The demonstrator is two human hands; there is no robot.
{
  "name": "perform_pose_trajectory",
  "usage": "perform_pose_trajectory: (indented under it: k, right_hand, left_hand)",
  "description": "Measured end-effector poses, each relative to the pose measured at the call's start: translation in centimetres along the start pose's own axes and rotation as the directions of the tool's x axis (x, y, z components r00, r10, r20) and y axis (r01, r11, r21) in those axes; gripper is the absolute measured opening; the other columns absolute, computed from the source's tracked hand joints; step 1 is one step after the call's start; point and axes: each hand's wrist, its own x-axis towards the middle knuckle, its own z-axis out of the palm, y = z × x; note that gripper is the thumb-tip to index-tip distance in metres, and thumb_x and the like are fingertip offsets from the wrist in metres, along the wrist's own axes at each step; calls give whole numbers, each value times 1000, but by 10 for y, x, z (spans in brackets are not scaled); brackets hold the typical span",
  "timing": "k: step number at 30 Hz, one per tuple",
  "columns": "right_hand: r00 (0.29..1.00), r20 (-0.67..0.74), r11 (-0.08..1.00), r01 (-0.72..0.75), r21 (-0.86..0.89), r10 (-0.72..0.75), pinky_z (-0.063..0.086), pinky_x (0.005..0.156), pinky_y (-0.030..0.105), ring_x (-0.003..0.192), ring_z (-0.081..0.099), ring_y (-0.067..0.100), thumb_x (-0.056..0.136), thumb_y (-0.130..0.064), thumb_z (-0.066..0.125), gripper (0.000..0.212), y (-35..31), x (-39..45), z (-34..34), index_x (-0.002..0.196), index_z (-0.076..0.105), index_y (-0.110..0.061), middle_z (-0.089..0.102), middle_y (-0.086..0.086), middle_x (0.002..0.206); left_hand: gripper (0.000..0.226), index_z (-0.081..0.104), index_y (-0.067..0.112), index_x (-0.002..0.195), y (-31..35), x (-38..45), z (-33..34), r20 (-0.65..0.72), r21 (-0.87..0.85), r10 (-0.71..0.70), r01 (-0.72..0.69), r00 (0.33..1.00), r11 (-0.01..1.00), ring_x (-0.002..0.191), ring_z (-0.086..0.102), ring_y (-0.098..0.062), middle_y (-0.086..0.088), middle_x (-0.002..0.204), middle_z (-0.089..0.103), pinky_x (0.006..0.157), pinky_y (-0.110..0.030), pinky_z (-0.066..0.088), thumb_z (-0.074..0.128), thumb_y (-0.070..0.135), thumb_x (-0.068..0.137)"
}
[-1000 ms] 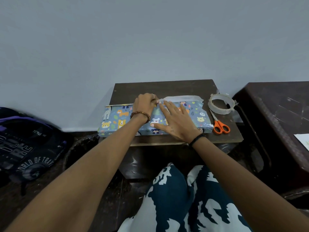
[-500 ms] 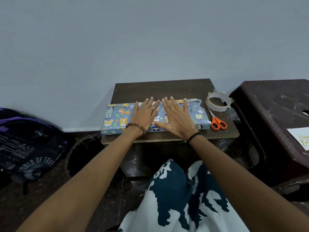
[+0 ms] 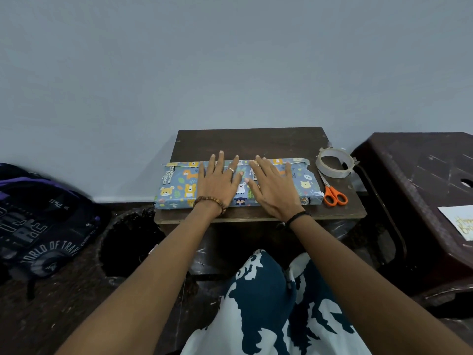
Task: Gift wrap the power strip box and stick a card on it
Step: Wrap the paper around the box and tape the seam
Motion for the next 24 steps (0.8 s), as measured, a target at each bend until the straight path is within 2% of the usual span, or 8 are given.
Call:
perform_pose_trajectory:
  k: [2,4,8,11,13,15,18,24]
  right_hand:
    - [998,30,998,-60,9,60,2,112,60,145,11,17,95,-58,16,65,4,-1,-1,148,20,-21,13,3,157]
    - [986,69,988,-153,27,151,-4,111,58,146,3,16,91,-64,23,74,9,-3,-5,150,12,-20,4,3,158]
    - [947,98,950,-310,37,305,-8,111,57,146,-2,17,86,-71,25,87,13,-9,-10,150,7,-14,1,5,159]
    - [890,128,899,-435,-44,437,-9,111,56,146,-5,24,91,-65,25,86,0,-1,-18,149,5,-6,-1,13,158]
    - [914,77,915,-388,-111,397,-6,112,56,145,-6,26,97,-52,27,74,-19,11,-21,149,5,-5,-3,15,157]
    - [962,40,963,-268,-43,270,-4,112,57,145,-2,26,99,-40,26,59,-33,19,-17,150,9,-15,-2,10,158]
    - [968,71,967,-246,59,242,-3,112,59,145,3,26,100,-44,20,51,-35,17,-3,148,18,-30,10,5,158]
    - [964,43,963,-264,54,262,-3,112,58,145,5,25,100,-45,16,49,-32,16,5,148,19,-33,13,3,157]
  left_hand:
    - [53,3,33,148,-2,-1,0,18,-3,-25,25,1000,1000,146,-2,-22,-2,158,1,116,-47,-3,16,48,98]
    - [54,3,33,148,-2,-2,-1,20,-4,-28,28,999,1000,146,-2,-22,-2,158,1,116,-48,-3,16,48,98]
    - [53,4,35,147,0,0,0,3,13,-30,30,1000,999,145,-3,-24,-2,158,2,116,-49,-3,16,50,98]
    - [52,6,37,147,0,-2,0,-3,7,-42,42,999,999,145,-4,-28,-1,158,3,116,-49,-3,15,50,97]
    - [51,7,38,147,1,-2,-1,3,-1,-45,45,999,999,145,-4,-30,-1,158,4,116,-50,-3,15,50,97]
    - [50,6,40,146,1,-3,-2,14,8,-44,43,999,999,145,-3,-30,0,158,4,116,-50,-3,13,49,98]
    - [48,6,42,146,0,-3,-3,34,12,-47,46,998,999,145,-2,-30,0,158,3,117,-50,-2,14,47,99]
    - [48,3,39,147,2,-4,-6,69,-48,-81,85,994,995,145,-3,-26,0,158,1,118,-46,-3,12,44,100]
